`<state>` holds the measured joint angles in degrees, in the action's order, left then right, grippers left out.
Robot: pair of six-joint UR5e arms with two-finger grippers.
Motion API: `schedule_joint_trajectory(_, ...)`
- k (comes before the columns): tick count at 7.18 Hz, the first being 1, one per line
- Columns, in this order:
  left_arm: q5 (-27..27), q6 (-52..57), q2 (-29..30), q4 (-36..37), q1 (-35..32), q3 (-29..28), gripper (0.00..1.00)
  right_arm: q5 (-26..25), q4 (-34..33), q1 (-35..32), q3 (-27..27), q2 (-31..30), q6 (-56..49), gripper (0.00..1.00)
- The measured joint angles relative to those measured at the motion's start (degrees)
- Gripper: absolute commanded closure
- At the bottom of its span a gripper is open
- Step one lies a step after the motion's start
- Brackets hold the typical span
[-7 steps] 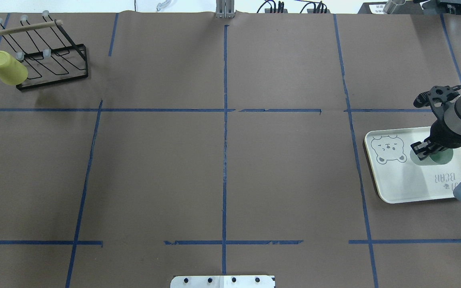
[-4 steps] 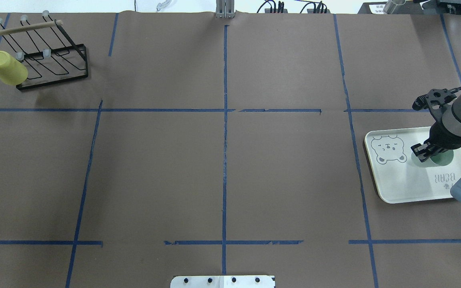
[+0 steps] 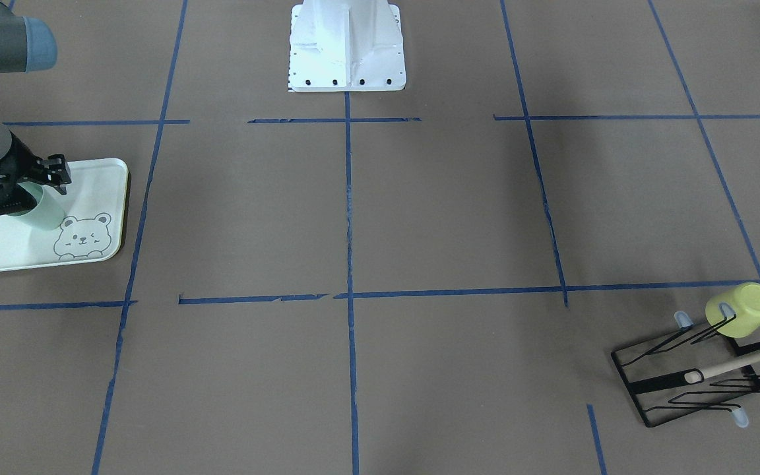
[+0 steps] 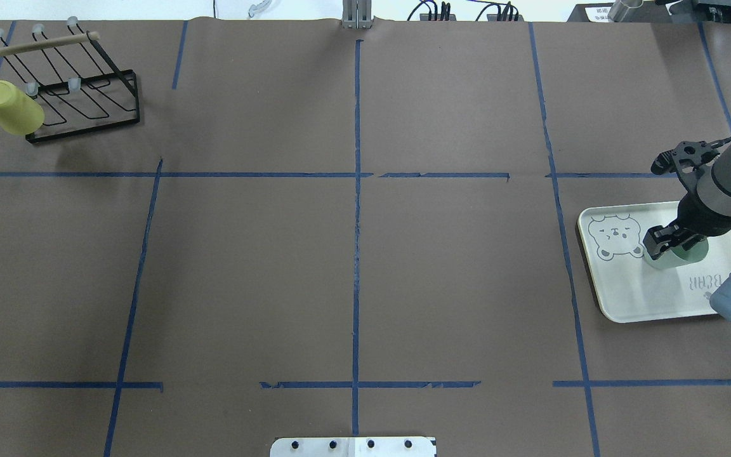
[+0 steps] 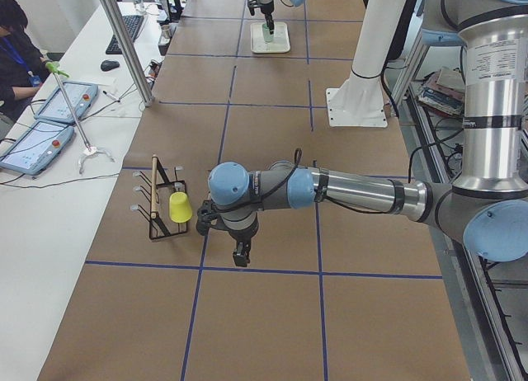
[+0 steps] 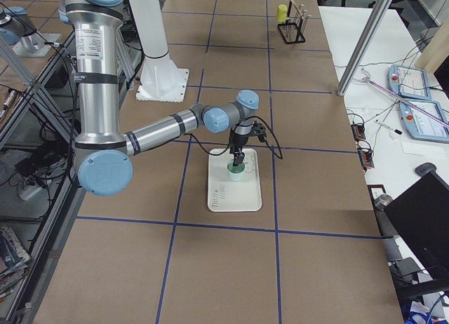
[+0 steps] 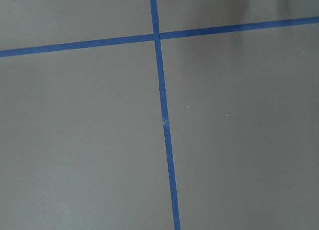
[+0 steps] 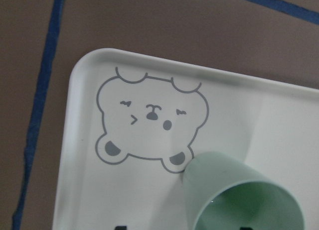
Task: Left arm grabs green cup and hands to right arm on tray
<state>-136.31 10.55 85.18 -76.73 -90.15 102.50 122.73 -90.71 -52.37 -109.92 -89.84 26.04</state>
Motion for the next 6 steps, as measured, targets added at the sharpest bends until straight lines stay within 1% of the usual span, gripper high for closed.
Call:
schedule_joint_trajectory(1,0.0,0.0,0.0,0.0,0.0,0.1,0.0,0.3,-0.6,-1.0,-2.2,-0.1,-0.2,0.0)
schedule_joint_trajectory(2,0.0,0.0,0.1,0.0,0.0,0.1,0.0,0.8,-2.0,-3.7,-4.1,-0.3,-1.9,0.0)
schedule_joint_trajectory(3,0.0,0.0,0.1,0.0,0.0,0.1,0.0,2.2,-4.8,-8.1,-5.2,-0.4,-7.1,0.0)
schedule_joint_trajectory(4,0.0,0.1,0.1,-0.7,0.0,0.1,0.0,3.7,-8.5,-13.5,-5.7,-1.0,-15.2,0.0)
schedule_joint_trajectory(5,0.1,0.0,-0.1,-1.9,0.0,-0.2,0.0,4.6,-11.5,-19.1,-5.7,-2.6,-24.0,0.0)
schedule_joint_trajectory(6,0.1,0.1,-0.1,-2.7,0.0,-0.9,0.0,5.2,-12.9,-24.1,-5.6,-5.4,-31.3,0.0)
